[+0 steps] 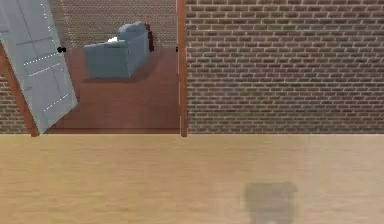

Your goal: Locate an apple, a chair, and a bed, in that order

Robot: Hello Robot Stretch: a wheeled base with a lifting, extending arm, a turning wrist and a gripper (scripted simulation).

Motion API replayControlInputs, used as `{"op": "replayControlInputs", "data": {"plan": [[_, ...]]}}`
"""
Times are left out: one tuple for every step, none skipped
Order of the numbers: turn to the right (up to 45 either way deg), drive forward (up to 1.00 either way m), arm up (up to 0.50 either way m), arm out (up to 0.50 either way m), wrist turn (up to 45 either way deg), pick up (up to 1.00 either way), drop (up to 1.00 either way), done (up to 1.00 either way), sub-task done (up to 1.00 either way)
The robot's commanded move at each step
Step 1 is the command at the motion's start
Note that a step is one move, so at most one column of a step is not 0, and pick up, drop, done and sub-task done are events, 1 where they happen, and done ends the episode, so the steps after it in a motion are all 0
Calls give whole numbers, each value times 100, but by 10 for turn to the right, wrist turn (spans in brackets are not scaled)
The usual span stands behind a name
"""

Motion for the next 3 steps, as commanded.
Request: {"op": "replayControlInputs", "data": {"plan": [[-180, 0, 0, 0, 0, 0, 0, 0, 0], [0, 100, 0, 0, 0, 0, 0, 0, 0], [0, 100, 0, 0, 0, 0, 0, 0, 0]]}}
